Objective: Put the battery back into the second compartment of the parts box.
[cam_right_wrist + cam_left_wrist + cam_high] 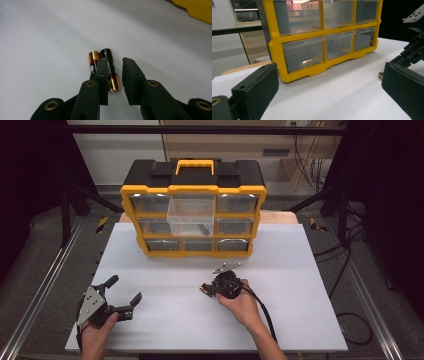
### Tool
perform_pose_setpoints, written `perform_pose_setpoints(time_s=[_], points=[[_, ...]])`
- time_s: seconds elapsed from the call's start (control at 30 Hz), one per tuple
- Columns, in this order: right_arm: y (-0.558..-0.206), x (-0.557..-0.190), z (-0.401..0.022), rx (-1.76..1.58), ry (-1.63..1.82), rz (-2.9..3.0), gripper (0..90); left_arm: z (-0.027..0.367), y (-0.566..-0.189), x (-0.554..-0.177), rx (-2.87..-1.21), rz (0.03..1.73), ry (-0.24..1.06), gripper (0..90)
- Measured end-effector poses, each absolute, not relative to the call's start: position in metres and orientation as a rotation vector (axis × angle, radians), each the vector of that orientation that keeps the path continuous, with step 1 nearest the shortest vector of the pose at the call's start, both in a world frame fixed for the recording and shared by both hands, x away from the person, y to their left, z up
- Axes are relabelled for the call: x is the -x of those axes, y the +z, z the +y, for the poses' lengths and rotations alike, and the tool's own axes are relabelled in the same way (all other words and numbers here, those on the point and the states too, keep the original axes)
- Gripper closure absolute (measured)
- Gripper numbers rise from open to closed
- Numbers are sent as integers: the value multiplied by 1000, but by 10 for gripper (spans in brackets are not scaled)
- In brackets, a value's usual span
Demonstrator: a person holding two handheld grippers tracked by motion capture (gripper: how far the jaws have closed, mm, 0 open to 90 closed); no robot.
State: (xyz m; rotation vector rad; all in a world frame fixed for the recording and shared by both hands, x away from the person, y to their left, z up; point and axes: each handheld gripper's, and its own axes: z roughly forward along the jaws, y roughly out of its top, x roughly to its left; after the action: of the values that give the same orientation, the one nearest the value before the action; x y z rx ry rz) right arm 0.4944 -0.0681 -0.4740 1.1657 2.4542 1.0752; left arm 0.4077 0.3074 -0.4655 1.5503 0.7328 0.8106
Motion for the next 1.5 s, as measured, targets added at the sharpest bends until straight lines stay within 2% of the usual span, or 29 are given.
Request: perform_pose_setpoints(time_s=[0.77,1.5], points=[[-482,-498,-66,-1148,992,2407,770,308,-466,-408,-1546,735,811,7],[-446,-478,-106,-1122,1227,2219,771,308,-465,-407,-1548,736,817,7]])
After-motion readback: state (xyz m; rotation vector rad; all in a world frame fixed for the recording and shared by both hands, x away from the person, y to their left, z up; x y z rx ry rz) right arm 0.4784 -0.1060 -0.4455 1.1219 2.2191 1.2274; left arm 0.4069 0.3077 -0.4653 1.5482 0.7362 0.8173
